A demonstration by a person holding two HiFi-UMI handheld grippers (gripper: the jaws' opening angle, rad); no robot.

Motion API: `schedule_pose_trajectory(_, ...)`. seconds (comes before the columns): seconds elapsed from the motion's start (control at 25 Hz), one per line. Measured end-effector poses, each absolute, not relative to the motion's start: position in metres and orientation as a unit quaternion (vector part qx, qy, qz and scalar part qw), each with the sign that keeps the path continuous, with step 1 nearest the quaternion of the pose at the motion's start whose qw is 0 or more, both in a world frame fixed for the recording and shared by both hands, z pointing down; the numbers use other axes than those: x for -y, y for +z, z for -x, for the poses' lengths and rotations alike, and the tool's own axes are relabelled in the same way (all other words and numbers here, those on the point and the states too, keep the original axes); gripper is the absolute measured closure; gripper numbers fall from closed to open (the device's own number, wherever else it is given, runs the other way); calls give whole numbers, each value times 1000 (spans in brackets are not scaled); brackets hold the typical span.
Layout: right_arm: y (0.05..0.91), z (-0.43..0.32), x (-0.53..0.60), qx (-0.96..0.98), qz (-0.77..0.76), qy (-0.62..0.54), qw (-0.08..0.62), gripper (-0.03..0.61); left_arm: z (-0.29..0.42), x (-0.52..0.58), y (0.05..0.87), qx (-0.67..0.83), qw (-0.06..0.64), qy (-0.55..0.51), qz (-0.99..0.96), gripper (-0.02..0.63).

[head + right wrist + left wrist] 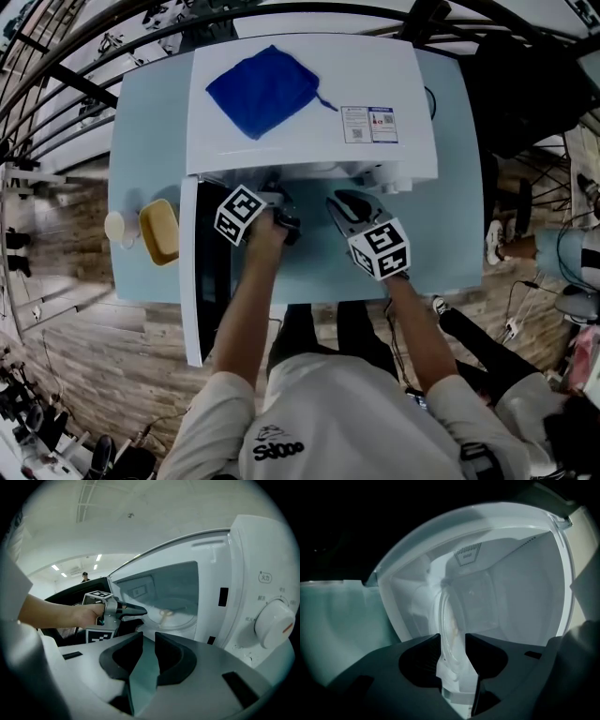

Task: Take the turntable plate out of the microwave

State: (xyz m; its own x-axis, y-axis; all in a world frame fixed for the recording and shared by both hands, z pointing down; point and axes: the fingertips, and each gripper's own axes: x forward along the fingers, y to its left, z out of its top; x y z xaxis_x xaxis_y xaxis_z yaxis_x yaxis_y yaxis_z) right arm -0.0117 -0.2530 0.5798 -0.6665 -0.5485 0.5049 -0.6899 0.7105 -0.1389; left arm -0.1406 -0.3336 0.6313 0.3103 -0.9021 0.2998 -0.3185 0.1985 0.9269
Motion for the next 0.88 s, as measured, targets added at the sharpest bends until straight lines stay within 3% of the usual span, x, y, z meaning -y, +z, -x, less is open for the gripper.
schedule_pose_trajectory(0.16,585,12,251,897,-345,169,218,516,141,337,635,524,570,-274,-570,470)
schedule_pose_trajectory(0.36,588,13,250,894,-349,194,205,512,145,333,644,537,582,-265,-550,580)
schedule_pose_trajectory(0.88,611,31,267,869,-340,337,125,410,139,311,646,508,603,-285,-545,584)
